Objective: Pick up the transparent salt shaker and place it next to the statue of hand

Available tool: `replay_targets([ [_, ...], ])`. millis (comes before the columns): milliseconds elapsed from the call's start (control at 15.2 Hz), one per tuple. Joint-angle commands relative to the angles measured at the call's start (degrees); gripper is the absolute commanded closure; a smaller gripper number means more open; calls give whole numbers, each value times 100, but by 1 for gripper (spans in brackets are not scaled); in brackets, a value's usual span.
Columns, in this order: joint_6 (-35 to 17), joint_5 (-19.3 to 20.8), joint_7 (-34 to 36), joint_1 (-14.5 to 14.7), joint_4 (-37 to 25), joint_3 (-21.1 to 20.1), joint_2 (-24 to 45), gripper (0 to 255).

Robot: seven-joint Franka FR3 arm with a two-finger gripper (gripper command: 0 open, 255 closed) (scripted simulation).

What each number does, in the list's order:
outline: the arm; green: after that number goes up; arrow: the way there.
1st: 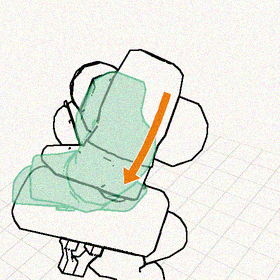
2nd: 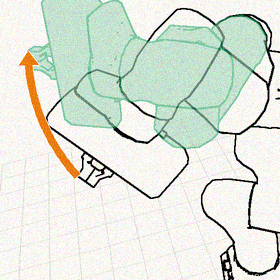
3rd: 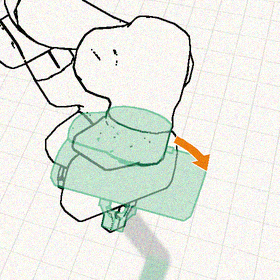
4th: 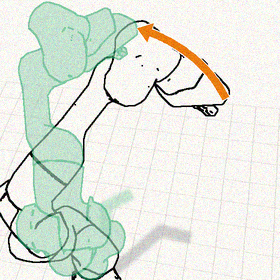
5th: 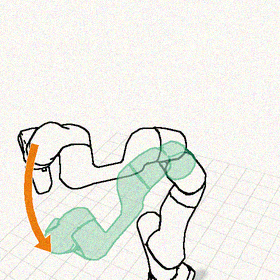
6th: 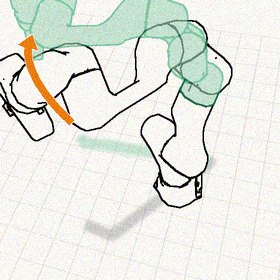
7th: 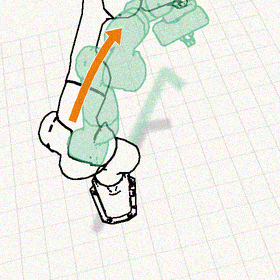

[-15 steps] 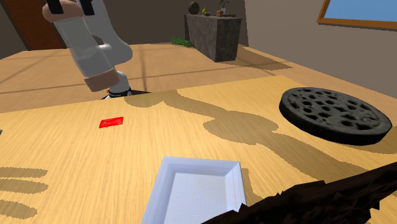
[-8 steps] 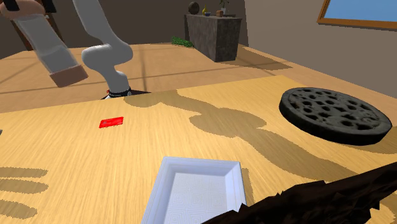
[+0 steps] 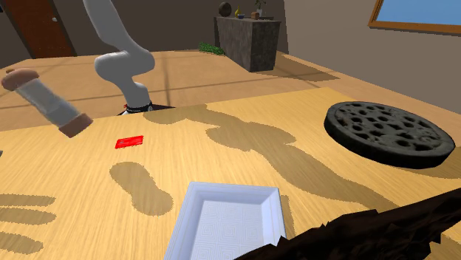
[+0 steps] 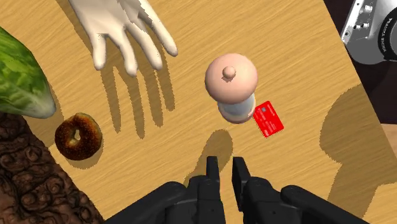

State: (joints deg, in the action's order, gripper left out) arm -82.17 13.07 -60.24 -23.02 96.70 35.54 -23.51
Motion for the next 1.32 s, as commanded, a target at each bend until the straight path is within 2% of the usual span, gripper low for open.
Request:
replay_targets([
  [0, 98, 103, -199, -80, -3, 96, -140, 255],
  [132, 174, 206, -424, -159, -18, 227, -258, 255],
  [198, 147, 161, -316, -125, -19, 166, -210, 255],
  [264, 147, 161, -316, -126, -19, 166, -210, 0],
  [726, -865, 790, -141, -386, 1873, -26, -903, 0],
  [1254, -1982, 1507, -42, -666, 3595, 113, -1265, 0],
])
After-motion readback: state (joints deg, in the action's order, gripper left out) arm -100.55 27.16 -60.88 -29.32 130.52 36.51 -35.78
